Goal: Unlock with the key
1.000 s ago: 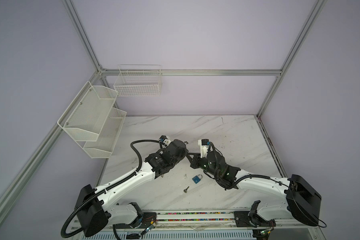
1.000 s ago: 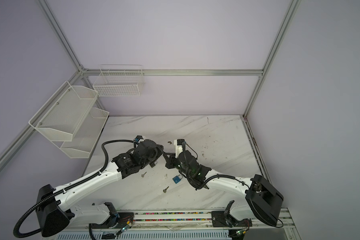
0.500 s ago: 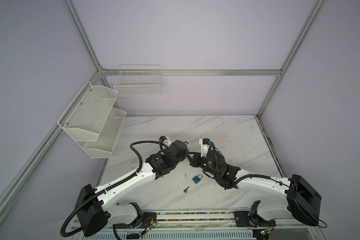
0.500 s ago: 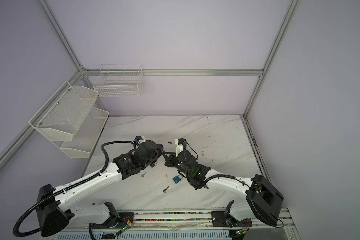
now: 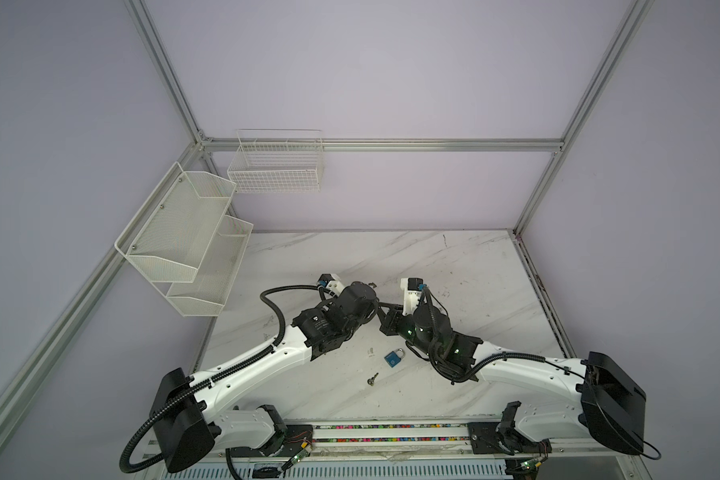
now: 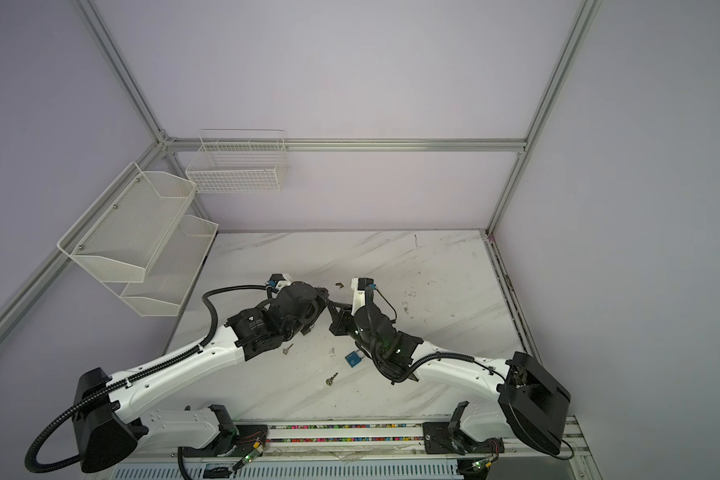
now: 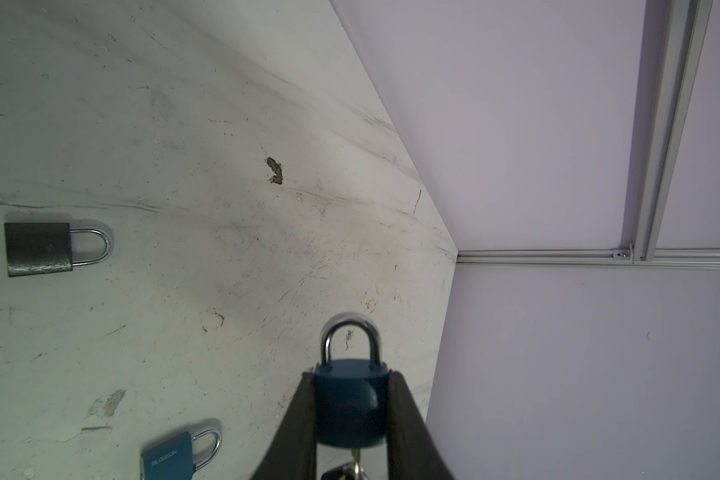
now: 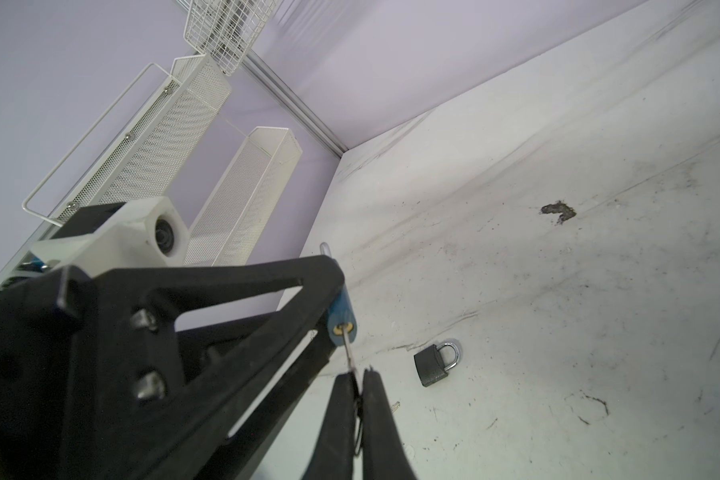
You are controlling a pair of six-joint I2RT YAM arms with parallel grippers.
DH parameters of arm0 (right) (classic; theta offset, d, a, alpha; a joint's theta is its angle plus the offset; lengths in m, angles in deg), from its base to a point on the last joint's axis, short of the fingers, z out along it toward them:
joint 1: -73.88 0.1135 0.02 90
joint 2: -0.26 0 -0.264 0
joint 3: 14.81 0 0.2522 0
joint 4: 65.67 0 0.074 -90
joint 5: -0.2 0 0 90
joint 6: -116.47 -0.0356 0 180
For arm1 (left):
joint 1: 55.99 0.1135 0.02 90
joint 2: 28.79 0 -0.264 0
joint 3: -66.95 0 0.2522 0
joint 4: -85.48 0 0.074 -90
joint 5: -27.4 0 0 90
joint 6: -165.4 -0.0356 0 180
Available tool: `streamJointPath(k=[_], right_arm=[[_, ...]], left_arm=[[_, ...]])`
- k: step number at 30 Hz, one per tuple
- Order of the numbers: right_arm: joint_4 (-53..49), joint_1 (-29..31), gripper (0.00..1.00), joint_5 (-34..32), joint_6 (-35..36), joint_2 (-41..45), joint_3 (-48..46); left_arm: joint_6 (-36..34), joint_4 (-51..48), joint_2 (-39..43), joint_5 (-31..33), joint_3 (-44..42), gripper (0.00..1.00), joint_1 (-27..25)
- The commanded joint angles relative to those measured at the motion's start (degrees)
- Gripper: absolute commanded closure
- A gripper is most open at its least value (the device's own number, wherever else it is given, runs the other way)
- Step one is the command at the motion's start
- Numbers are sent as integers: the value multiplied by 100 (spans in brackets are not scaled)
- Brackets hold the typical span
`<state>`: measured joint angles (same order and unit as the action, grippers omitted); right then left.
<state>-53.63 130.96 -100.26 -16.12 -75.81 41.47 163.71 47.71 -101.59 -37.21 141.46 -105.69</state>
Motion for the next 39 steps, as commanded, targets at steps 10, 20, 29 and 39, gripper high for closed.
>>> streamJointPath(k=[10,20,29,39], right_arm=[[893,67,100,318,50,-689,531],[1298,49,100,949,-375,-183,701],[225,103,100,51,301,-233,1222],[208,-21,100,263,305,144,1050]], left_arm=[[234,-446,154,101,204,100,-258],[107,-243,173,-445,-130,100,-397],[-134,-448,232,-342,34,100,-682],[-418,-862,438,-178,-241,100,-691]])
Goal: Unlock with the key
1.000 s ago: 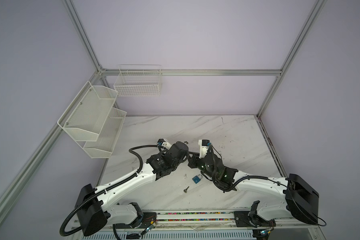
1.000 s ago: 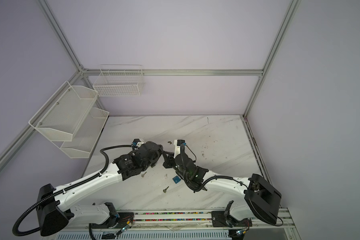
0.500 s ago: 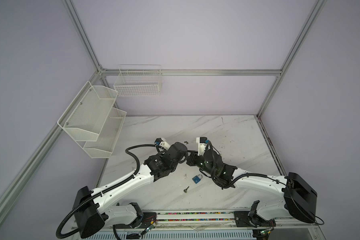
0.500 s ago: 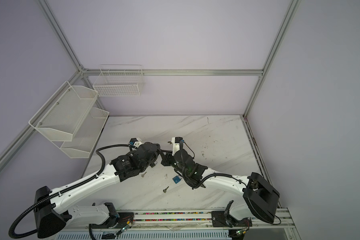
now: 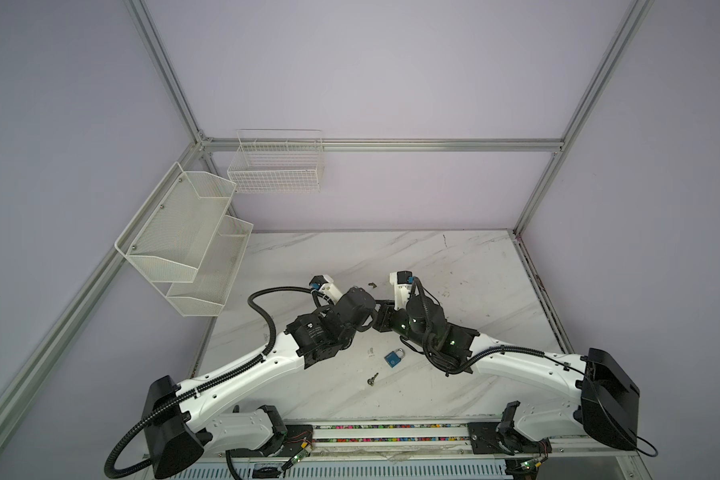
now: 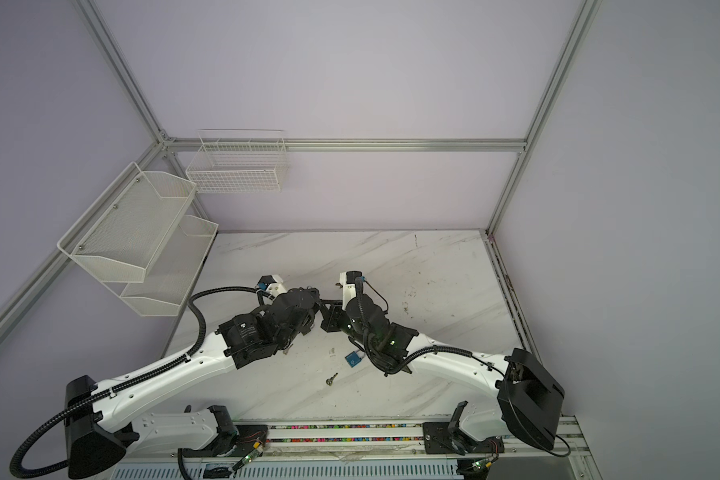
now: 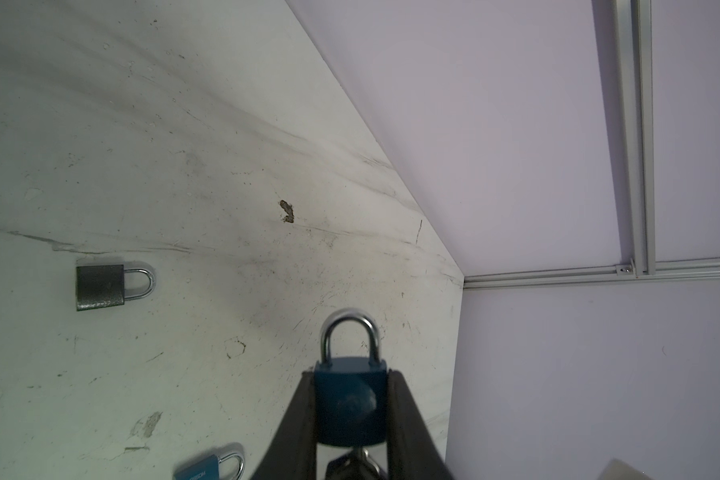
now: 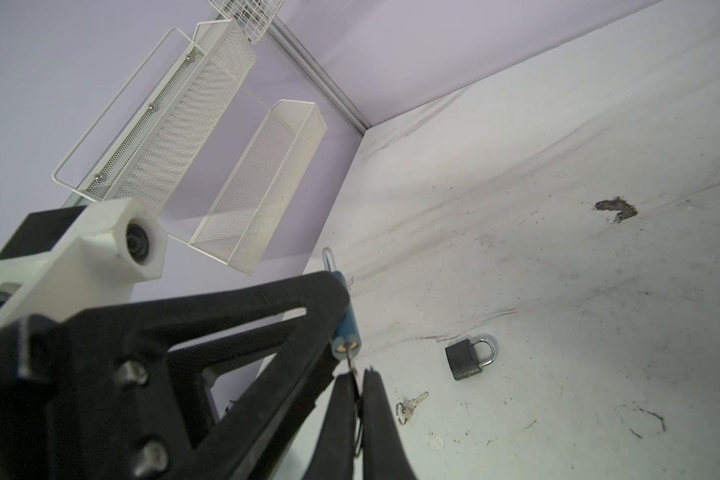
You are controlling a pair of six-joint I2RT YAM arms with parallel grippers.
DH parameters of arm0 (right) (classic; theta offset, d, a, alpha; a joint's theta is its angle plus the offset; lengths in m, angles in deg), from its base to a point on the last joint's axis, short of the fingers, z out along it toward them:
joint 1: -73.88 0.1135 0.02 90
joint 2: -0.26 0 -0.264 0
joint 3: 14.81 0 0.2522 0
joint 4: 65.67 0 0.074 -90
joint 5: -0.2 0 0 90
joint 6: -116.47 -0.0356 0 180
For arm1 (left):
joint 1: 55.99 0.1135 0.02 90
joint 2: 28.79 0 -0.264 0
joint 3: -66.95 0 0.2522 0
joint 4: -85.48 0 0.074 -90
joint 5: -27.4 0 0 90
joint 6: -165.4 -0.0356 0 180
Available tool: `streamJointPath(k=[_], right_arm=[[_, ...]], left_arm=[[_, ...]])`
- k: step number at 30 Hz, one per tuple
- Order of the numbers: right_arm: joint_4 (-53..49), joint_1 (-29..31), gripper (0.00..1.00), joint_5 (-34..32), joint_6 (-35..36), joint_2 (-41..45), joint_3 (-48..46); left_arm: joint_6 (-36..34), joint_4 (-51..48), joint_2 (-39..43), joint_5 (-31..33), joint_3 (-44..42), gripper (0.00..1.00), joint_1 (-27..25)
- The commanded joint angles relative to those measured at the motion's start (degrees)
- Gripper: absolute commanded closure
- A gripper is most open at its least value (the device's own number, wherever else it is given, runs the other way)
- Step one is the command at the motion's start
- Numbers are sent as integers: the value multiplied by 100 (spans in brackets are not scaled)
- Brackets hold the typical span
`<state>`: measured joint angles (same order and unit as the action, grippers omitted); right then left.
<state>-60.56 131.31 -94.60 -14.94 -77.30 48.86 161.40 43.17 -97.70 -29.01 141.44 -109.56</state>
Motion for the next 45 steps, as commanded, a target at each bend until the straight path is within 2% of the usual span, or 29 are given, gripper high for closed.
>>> streamJointPath(k=[1,5,8,11,13,16,17,20,22,24,29,38,45], right_arm=[[895,-64,100,-300,230,245,316],[645,-64,100,-357,474,167,557],[1106,-84,100,156,283,241,551],[1092,-103,100,535,-74,175,765],[863,-10,100,230,118,203,895],[388,154,100,-699,873,63,1070],[422,146,100,-675,784,60,1029],[1018,-8,100,-172,466,221,819],[798,-12,100,-35,445,154,958],[355,-12,100,-18,545,43,1050],[395,-7,100,-15,556,96,487],[-133,-7,100,46,556,4,429],[-420,-12,90,76,432,22,339]], left_arm=[[-245,-306,66,-1097,-221,100,-303],[-444,-301,95,-1328,-44,100,-337],[-544,-299,101,-1546,-31,100,-405],[-545,-300,161,-1876,-146,100,-456],[-385,-234,268,-1963,-329,100,-538],[-422,-214,272,-2175,-325,100,-630],[-415,-213,265,-2179,-336,100,-662],[-473,-513,279,-1911,-407,100,-666],[-530,-603,337,-1621,-495,100,-652],[-593,-637,392,-1464,-501,100,-561],[-607,-507,590,-1073,-393,100,-287],[-290,16,569,-904,-483,100,126],[-200,-54,467,-421,-316,100,288]])
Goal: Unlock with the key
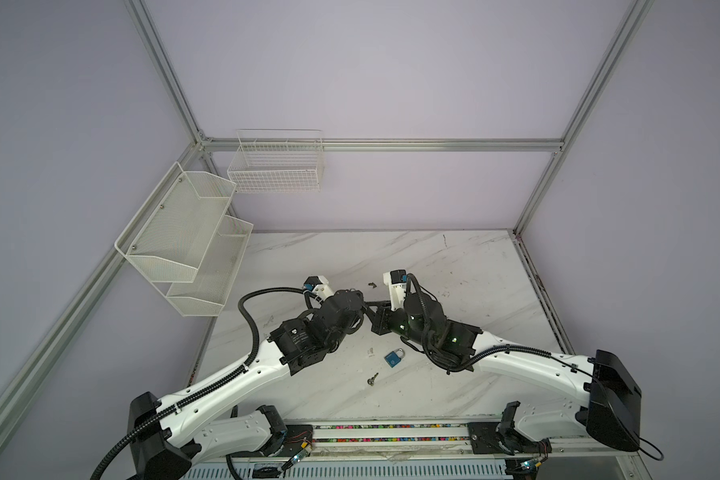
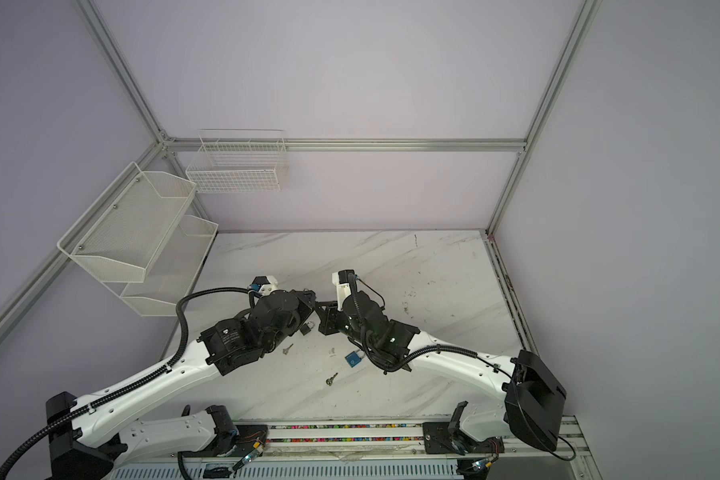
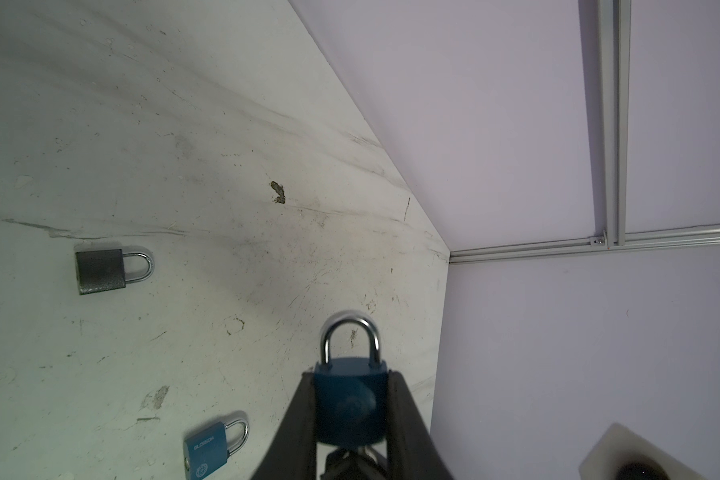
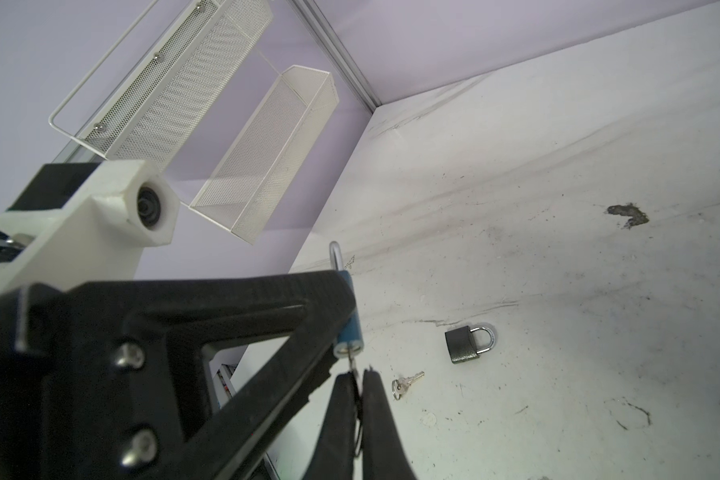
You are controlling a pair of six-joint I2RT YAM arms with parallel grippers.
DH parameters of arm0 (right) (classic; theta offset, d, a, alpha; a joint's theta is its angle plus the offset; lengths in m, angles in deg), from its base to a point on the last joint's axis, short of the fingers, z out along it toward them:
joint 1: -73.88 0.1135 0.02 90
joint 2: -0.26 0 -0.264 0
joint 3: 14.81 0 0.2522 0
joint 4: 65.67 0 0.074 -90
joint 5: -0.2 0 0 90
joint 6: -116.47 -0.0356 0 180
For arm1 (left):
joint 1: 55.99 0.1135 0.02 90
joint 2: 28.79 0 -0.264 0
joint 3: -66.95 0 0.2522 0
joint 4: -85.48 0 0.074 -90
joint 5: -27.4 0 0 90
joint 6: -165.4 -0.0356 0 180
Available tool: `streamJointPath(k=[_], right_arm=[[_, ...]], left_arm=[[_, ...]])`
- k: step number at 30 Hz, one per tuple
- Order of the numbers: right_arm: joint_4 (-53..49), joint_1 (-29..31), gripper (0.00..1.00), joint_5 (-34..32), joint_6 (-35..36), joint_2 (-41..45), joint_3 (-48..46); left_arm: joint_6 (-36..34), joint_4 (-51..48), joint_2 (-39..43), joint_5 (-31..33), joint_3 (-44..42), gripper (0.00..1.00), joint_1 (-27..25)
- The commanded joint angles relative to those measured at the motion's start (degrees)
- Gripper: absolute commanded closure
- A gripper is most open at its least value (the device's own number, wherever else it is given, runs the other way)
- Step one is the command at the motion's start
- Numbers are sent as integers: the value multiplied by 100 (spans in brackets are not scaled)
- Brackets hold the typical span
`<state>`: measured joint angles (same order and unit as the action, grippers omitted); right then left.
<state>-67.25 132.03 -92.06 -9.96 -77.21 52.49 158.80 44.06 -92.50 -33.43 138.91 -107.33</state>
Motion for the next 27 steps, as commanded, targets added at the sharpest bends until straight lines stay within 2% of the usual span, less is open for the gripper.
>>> streamJointPath(k=[1,6,13,16,19,27], right_arm=[[201,-78,87,-176,-75,17,-28],[146,-83,72,-38,-110,111,-148],[159,-97,57,256,-275,236,-291],[250,-203,56,641,-303,120,-221],[627,-387,61,1108,-307,94,-227],[391,-594,63,1197,-224,-48,-46]], left_arm=[[85,-123,-70,22,-54,100,102],[107,-42,-121,103,-11,100,231],[192,19,-103,109,-12,100,324],[187,79,-73,38,-26,100,325],[179,109,-60,-16,-21,100,325],[151,116,-17,-7,-49,100,324]])
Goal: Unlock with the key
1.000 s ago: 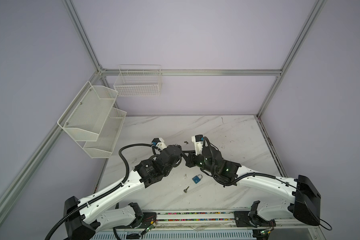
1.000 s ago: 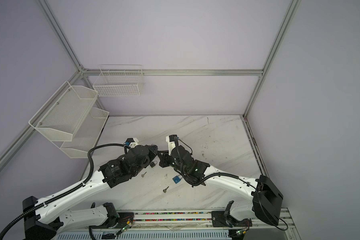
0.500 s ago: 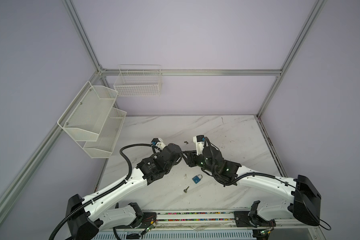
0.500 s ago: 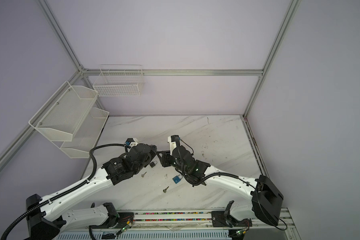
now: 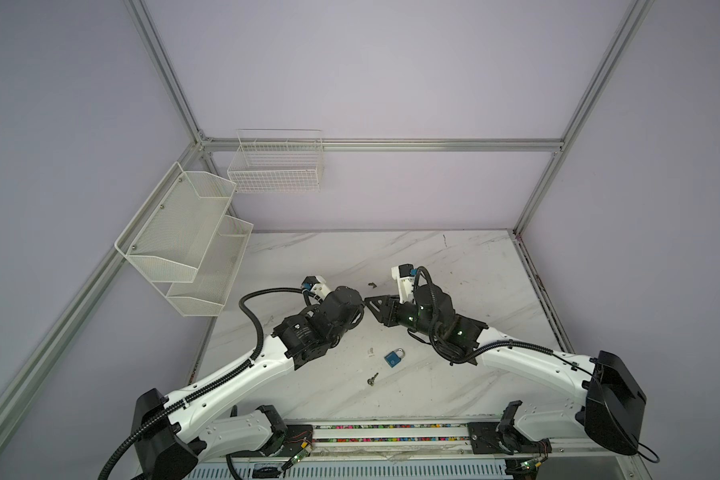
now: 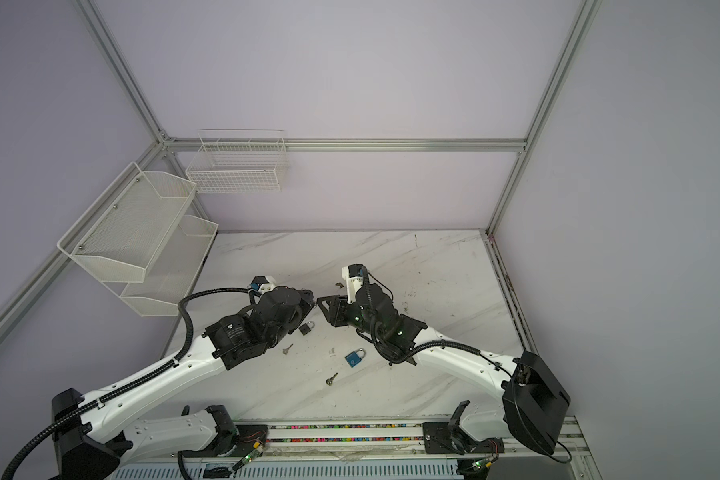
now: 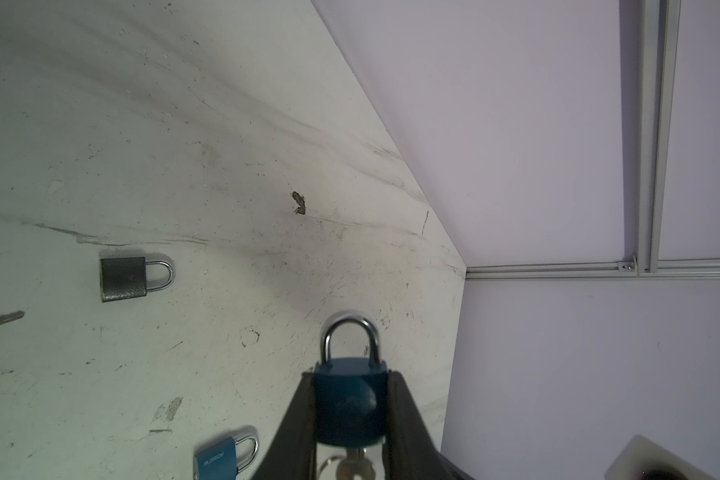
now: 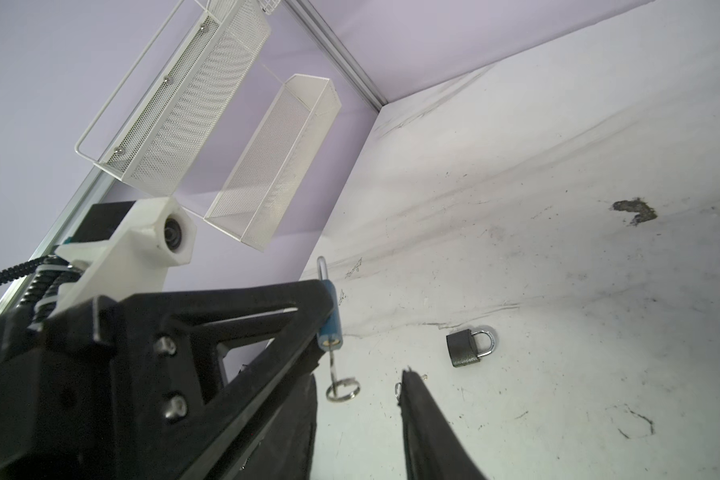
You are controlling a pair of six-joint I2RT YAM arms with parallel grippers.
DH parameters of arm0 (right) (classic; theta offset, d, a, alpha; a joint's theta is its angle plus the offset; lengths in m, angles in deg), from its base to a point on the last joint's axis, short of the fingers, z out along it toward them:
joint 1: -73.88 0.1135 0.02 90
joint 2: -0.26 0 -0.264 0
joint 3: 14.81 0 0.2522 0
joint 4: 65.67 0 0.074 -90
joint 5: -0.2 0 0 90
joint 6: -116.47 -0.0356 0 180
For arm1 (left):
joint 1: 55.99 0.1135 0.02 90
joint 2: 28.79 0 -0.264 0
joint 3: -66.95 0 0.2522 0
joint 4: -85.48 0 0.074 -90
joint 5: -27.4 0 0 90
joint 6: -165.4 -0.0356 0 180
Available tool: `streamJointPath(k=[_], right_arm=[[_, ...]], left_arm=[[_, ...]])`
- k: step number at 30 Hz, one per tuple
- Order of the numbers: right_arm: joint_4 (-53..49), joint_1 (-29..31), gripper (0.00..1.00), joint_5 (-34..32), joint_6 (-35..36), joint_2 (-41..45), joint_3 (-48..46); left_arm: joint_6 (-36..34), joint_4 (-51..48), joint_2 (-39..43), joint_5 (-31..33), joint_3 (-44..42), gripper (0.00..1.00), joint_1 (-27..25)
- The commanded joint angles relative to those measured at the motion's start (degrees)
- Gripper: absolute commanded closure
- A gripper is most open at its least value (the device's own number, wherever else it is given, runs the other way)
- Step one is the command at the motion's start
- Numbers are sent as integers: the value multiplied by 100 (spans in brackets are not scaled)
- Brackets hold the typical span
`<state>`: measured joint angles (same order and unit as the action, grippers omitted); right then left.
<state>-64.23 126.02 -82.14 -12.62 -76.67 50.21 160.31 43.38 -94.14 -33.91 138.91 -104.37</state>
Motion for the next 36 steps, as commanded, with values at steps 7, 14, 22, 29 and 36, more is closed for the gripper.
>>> streamJointPath(k=[7,14,22,29,36], right_arm=[[108,7,69,444,229,-439,441],[151,0,74,456,184,-533,386],[30,2,81,381,226,-385,360],[-27,6,100,407,252,-378,401],[-161,7,100,326,314,-360,590]], left_arm=[[-15,242,76,-45,-2,100,30],[-11,272,59,-53,4,100,33],[-29,276,48,-31,9,100,30],[-40,276,-9,-178,73,100,30],[-90,273,-58,-519,77,100,13]])
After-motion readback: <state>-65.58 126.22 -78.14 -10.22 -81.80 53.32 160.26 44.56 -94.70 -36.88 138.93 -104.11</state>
